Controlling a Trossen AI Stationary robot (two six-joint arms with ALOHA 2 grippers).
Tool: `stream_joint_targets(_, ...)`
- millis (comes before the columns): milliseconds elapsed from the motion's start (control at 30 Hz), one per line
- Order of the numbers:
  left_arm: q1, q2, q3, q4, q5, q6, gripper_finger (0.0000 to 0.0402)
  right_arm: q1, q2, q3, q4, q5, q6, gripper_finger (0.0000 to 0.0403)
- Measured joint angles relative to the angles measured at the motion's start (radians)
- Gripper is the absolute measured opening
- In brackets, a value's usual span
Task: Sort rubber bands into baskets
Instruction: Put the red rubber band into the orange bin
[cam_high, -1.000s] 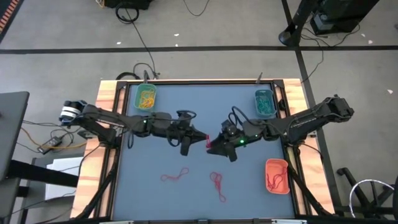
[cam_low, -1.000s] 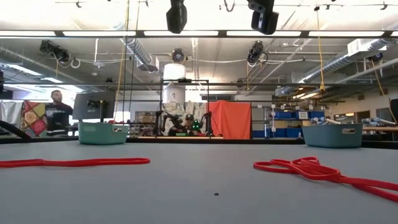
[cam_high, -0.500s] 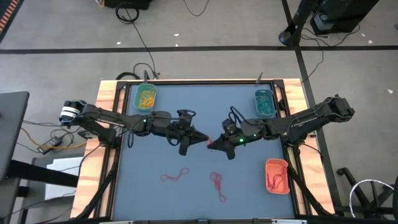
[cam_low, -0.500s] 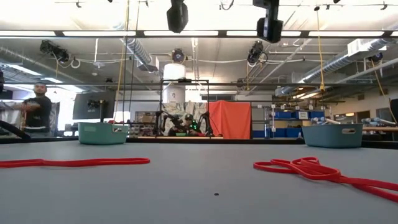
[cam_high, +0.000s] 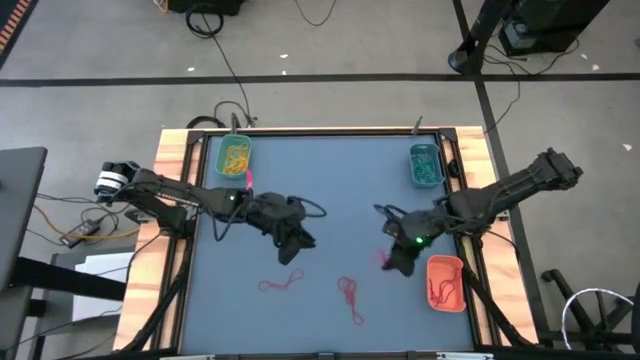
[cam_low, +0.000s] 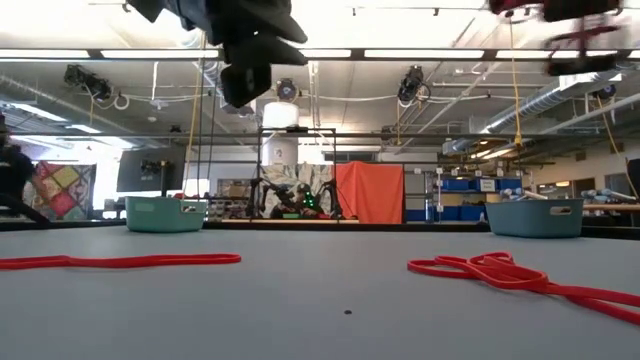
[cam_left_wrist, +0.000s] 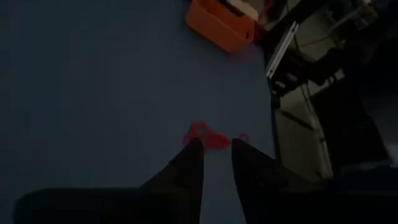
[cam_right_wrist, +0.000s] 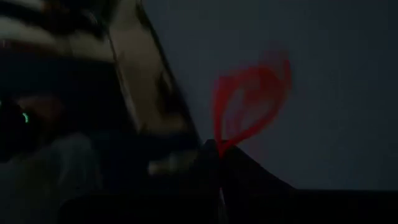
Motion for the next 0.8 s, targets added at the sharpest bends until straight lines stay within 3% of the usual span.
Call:
stream_joint_targets(300,-0.013,0.006,-0.003,-0.059,-0.053,0.054,0.0089,0.219,-0.034,0.000,-0.375,-0.176,0.245,0.0008)
stream_joint_targets(600,-0.012,0.006,-0.003,-0.154,-0.058,0.089,0.0090,0.324,0.022,0.000,-0.505,-0.123,0.434,0.0009)
stream_joint_targets(800,-0.012,0.006,-0.003,-0.275,-0.058,0.088,0.0090,0.367,0.107,0.000,-0.620,-0.117,0.473,0.0053)
